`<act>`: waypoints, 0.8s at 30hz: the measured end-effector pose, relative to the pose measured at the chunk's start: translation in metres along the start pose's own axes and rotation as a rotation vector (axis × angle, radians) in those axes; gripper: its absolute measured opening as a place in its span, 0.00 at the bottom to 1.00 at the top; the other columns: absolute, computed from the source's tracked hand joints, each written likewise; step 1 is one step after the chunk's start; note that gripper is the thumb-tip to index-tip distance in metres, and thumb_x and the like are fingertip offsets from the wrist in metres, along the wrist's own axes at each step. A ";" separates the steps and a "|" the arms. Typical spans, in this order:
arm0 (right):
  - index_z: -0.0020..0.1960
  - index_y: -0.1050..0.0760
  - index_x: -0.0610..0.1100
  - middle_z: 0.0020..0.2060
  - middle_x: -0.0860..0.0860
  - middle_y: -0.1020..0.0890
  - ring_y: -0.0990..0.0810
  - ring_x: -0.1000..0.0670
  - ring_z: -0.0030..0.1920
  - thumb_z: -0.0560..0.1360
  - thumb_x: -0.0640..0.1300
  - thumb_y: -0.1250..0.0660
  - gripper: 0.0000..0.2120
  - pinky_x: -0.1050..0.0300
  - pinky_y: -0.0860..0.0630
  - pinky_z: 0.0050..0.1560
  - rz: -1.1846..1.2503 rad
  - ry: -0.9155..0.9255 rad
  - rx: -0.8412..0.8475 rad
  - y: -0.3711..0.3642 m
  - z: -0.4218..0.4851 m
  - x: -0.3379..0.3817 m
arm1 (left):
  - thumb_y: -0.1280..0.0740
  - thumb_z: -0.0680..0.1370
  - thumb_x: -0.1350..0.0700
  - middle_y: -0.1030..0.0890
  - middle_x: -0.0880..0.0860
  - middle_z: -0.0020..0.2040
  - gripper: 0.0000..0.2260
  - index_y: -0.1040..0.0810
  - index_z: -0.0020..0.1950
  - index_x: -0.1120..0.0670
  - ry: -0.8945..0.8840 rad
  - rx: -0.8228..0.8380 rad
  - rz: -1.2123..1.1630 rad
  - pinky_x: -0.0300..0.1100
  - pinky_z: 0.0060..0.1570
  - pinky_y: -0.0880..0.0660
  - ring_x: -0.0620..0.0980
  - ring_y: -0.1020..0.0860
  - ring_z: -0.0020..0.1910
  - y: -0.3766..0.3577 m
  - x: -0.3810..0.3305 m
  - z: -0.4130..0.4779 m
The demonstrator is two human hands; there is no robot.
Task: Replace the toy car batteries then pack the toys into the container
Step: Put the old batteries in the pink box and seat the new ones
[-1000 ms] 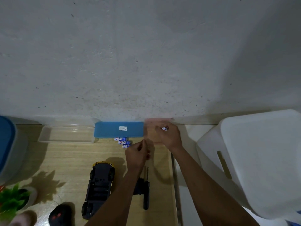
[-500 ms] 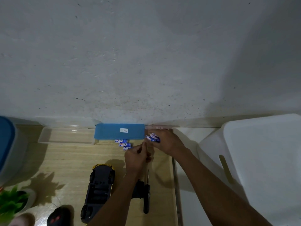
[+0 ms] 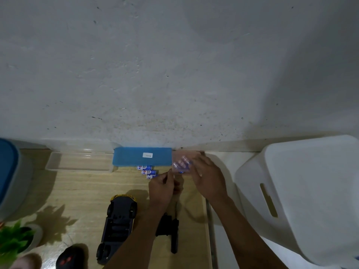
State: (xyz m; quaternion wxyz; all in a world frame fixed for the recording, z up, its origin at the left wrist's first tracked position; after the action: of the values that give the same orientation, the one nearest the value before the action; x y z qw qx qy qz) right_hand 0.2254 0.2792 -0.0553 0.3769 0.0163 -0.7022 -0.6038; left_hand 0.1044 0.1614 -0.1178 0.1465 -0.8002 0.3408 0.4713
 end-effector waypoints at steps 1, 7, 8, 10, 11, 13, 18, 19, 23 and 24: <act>0.66 0.24 0.52 0.69 0.53 0.28 0.23 0.51 0.60 0.80 0.51 0.39 0.16 0.61 0.27 0.56 0.020 -0.015 0.051 -0.008 -0.003 -0.005 | 0.36 0.81 0.56 0.16 0.57 0.34 0.11 0.16 0.46 0.57 0.030 0.019 -0.029 0.40 0.32 0.20 0.53 0.17 0.30 0.000 0.002 0.000; 0.72 0.31 0.55 0.74 0.54 0.34 0.28 0.55 0.66 0.81 0.53 0.40 0.20 0.70 0.34 0.60 0.072 -0.050 0.076 -0.030 -0.016 -0.009 | 0.35 0.80 0.54 0.15 0.55 0.35 0.08 0.17 0.48 0.54 -0.014 0.075 0.029 0.42 0.36 0.18 0.53 0.16 0.33 0.000 0.000 -0.001; 0.72 0.33 0.55 0.74 0.53 0.34 0.27 0.54 0.66 0.80 0.53 0.40 0.20 0.64 0.30 0.63 0.107 -0.058 0.082 -0.032 -0.016 -0.010 | 0.34 0.80 0.54 0.15 0.54 0.35 0.07 0.17 0.47 0.51 -0.023 0.085 0.032 0.40 0.35 0.19 0.52 0.16 0.32 -0.001 -0.001 -0.002; 0.73 0.34 0.55 0.74 0.53 0.34 0.28 0.52 0.67 0.80 0.54 0.40 0.21 0.57 0.27 0.64 0.112 -0.063 0.093 -0.033 -0.014 -0.011 | 0.34 0.80 0.56 0.15 0.54 0.35 0.06 0.17 0.48 0.51 -0.002 0.090 0.003 0.39 0.34 0.19 0.52 0.16 0.32 -0.002 -0.001 -0.002; 0.73 0.33 0.55 0.75 0.54 0.35 0.28 0.53 0.67 0.80 0.56 0.41 0.22 0.61 0.28 0.63 0.058 -0.054 0.101 -0.031 -0.014 -0.010 | 0.34 0.80 0.56 0.15 0.55 0.35 0.07 0.16 0.49 0.54 0.014 0.085 -0.006 0.39 0.34 0.19 0.53 0.16 0.33 -0.002 0.000 -0.001; 0.74 0.35 0.57 0.75 0.55 0.37 0.29 0.55 0.67 0.79 0.59 0.41 0.24 0.65 0.30 0.59 -0.017 -0.028 0.114 -0.028 -0.012 -0.009 | 0.34 0.80 0.55 0.15 0.55 0.36 0.09 0.16 0.51 0.58 0.042 0.086 -0.001 0.39 0.33 0.19 0.53 0.15 0.33 -0.002 0.002 0.000; 0.74 0.35 0.55 0.75 0.54 0.36 0.27 0.51 0.66 0.77 0.60 0.37 0.27 0.57 0.24 0.61 0.036 -0.144 0.141 -0.030 0.000 -0.013 | 0.34 0.80 0.51 0.15 0.56 0.37 0.12 0.18 0.56 0.58 0.131 0.083 0.001 0.40 0.29 0.20 0.52 0.16 0.31 -0.008 -0.002 0.009; 0.74 0.35 0.54 0.74 0.54 0.35 0.25 0.50 0.65 0.76 0.61 0.36 0.28 0.56 0.24 0.61 0.064 -0.194 0.144 -0.033 0.003 -0.015 | 0.34 0.80 0.51 0.15 0.56 0.38 0.12 0.18 0.56 0.57 0.150 0.077 -0.007 0.40 0.29 0.19 0.53 0.16 0.31 -0.009 -0.003 0.010; 0.74 0.36 0.54 0.73 0.54 0.33 0.24 0.50 0.64 0.75 0.62 0.35 0.30 0.56 0.25 0.61 0.079 -0.232 0.127 -0.037 0.002 -0.016 | 0.35 0.80 0.49 0.15 0.57 0.39 0.13 0.18 0.55 0.56 0.180 0.037 -0.004 0.36 0.26 0.22 0.48 0.17 0.28 -0.013 -0.004 0.004; 0.74 0.35 0.54 0.74 0.54 0.34 0.25 0.50 0.64 0.76 0.61 0.35 0.29 0.55 0.25 0.61 0.062 -0.204 0.125 -0.036 0.002 -0.014 | 0.35 0.80 0.49 0.15 0.57 0.40 0.13 0.19 0.56 0.56 0.181 0.028 0.001 0.35 0.26 0.23 0.46 0.18 0.27 -0.013 -0.006 0.003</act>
State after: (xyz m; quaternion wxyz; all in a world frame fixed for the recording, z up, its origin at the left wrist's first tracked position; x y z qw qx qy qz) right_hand 0.2187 0.2779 -0.0936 0.3200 -0.0435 -0.7734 -0.5455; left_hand 0.1091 0.1750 -0.1158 0.1260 -0.8372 0.3596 0.3923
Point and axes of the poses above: each hand's wrist, its own z-axis towards the middle knuckle, its own y-axis out of the back of the hand, x = y × z, the point moved 7 cm from there along z, towards the middle knuckle
